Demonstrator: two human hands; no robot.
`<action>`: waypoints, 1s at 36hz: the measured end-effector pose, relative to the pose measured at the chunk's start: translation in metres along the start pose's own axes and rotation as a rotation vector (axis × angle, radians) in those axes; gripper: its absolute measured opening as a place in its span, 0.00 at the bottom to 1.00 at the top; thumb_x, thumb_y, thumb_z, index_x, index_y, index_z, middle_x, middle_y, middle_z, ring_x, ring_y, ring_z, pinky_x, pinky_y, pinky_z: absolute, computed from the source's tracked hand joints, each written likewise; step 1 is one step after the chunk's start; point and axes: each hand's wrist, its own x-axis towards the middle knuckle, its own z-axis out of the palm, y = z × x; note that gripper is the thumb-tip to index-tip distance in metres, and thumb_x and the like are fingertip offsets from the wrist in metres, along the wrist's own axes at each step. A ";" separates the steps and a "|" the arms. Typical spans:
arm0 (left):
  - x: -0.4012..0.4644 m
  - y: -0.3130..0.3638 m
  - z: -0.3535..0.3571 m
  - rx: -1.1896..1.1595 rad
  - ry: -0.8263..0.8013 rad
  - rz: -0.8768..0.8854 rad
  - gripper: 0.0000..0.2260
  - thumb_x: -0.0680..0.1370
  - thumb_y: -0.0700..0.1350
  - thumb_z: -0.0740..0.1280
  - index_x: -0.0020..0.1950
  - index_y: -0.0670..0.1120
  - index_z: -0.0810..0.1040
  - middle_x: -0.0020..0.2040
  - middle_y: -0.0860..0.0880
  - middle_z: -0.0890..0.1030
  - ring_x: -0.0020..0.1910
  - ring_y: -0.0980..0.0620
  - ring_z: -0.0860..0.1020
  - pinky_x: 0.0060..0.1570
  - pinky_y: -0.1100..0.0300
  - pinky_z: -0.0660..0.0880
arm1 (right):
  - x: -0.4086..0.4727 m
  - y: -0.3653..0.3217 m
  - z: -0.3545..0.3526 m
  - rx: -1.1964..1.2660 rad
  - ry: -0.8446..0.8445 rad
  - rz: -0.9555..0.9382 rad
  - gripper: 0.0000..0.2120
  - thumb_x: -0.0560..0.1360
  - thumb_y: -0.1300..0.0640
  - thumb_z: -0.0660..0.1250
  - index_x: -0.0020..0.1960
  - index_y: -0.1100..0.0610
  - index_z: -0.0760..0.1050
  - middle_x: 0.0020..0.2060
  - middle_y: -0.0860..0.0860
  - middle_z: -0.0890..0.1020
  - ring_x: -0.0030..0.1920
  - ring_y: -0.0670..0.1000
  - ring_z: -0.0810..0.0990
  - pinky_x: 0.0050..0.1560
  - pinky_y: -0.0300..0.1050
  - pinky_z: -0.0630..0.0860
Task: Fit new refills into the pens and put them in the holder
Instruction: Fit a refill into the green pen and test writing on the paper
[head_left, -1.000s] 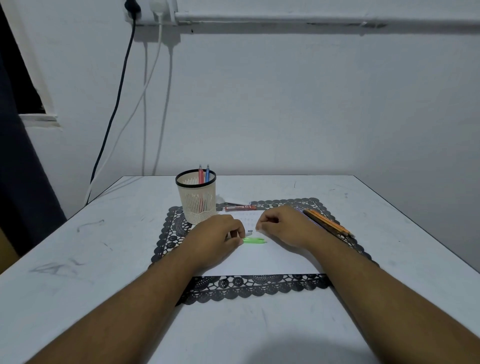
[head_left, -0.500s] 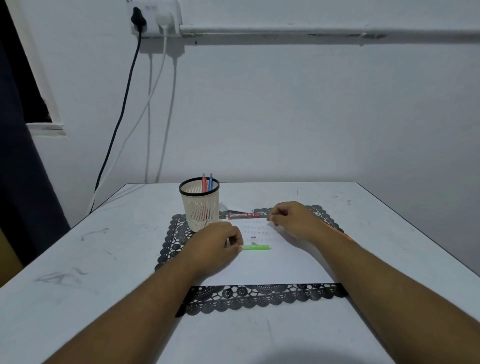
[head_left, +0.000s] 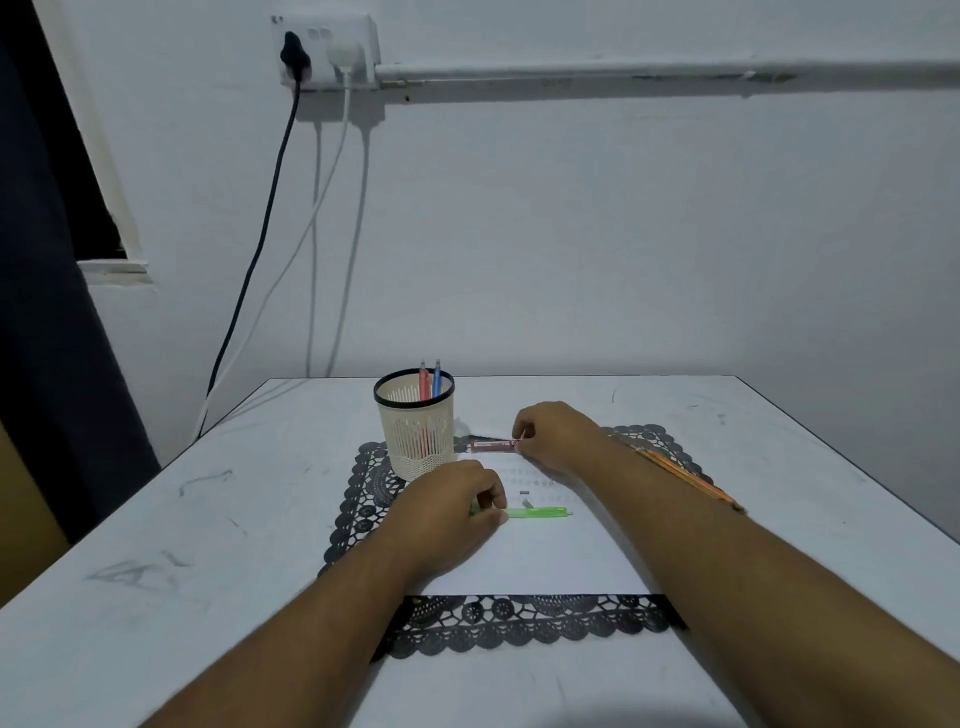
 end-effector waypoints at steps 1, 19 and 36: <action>0.000 0.000 0.000 0.003 0.000 0.002 0.03 0.78 0.53 0.69 0.49 0.56 0.80 0.45 0.59 0.77 0.46 0.60 0.75 0.48 0.55 0.77 | 0.001 0.000 0.001 0.013 0.009 -0.002 0.05 0.77 0.55 0.71 0.52 0.49 0.83 0.48 0.45 0.83 0.52 0.48 0.80 0.53 0.48 0.79; -0.002 0.003 -0.001 -0.025 0.033 -0.006 0.06 0.77 0.57 0.69 0.50 0.57 0.80 0.45 0.60 0.77 0.46 0.62 0.74 0.47 0.56 0.77 | -0.012 0.004 -0.005 0.246 -0.014 -0.028 0.04 0.76 0.65 0.71 0.46 0.57 0.82 0.39 0.45 0.82 0.40 0.42 0.78 0.35 0.30 0.71; -0.001 0.007 -0.014 -0.095 0.367 0.099 0.20 0.77 0.51 0.74 0.68 0.51 0.75 0.61 0.54 0.74 0.57 0.57 0.73 0.55 0.60 0.72 | -0.086 -0.022 -0.036 0.690 0.138 -0.088 0.02 0.77 0.55 0.73 0.46 0.50 0.84 0.33 0.48 0.83 0.30 0.45 0.73 0.33 0.40 0.67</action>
